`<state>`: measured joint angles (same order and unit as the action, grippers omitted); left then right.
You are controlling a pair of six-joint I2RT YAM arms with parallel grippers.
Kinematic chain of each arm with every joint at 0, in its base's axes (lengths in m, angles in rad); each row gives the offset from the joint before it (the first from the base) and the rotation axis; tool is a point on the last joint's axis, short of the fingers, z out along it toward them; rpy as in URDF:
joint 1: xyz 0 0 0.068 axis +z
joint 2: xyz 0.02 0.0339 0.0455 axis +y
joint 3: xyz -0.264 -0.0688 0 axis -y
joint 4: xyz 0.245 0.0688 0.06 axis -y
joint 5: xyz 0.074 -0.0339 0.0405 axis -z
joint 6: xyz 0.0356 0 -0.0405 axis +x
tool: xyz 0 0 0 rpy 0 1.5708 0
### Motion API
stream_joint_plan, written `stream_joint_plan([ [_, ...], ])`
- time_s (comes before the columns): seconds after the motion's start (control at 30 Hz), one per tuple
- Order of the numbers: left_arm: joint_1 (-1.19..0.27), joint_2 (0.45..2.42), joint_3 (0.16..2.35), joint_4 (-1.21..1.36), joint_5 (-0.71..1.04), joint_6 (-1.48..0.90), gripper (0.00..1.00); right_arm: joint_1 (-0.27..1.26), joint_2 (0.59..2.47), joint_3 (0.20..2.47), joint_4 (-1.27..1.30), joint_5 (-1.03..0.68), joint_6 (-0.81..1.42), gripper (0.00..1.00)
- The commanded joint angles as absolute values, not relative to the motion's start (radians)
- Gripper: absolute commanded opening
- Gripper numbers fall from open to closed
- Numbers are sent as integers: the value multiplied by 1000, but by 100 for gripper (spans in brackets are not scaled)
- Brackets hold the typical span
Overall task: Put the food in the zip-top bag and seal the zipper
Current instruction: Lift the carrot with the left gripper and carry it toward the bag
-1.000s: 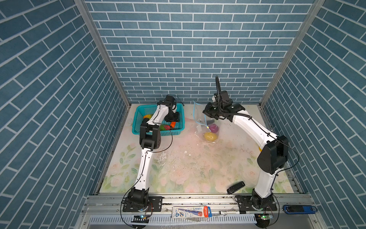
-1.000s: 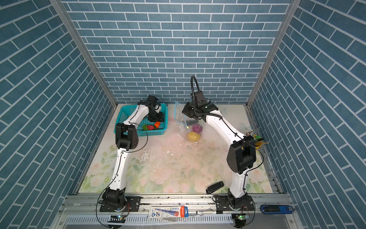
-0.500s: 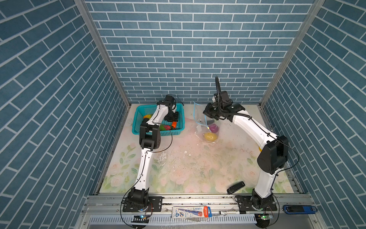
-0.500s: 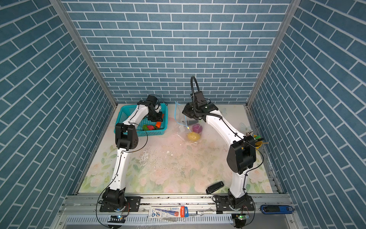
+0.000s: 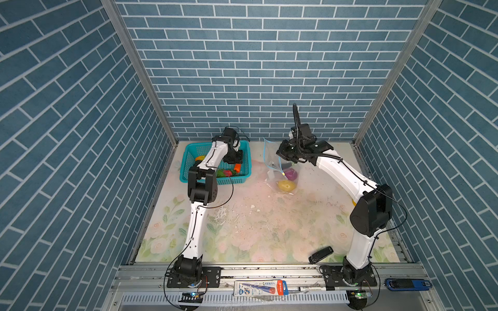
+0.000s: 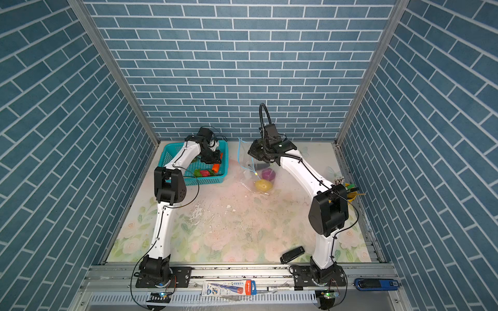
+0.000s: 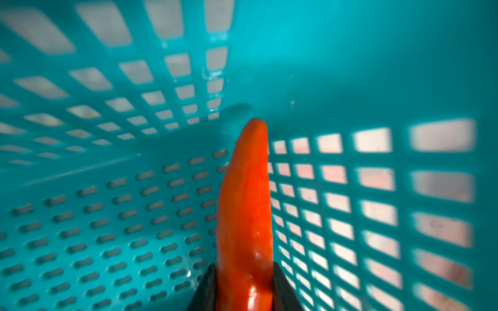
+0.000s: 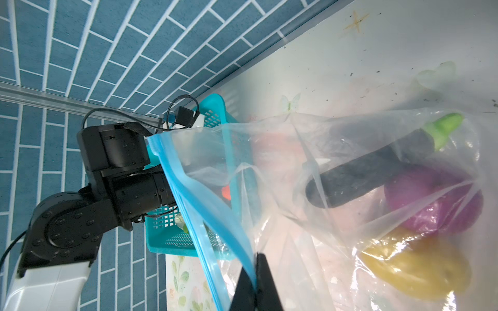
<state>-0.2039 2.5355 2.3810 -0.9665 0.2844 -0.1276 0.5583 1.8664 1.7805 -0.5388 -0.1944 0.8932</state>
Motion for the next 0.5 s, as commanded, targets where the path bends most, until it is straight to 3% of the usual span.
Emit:
stream_joint_plan([
  [0.0, -200, 2472, 2361, -956, 298, -136, 27, 564, 1845, 1785, -554, -175, 899, 0],
  [0.47, -201, 2278, 2258, -875, 364, -171, 26, 566, 1841, 1784, -553, -165, 896, 0],
])
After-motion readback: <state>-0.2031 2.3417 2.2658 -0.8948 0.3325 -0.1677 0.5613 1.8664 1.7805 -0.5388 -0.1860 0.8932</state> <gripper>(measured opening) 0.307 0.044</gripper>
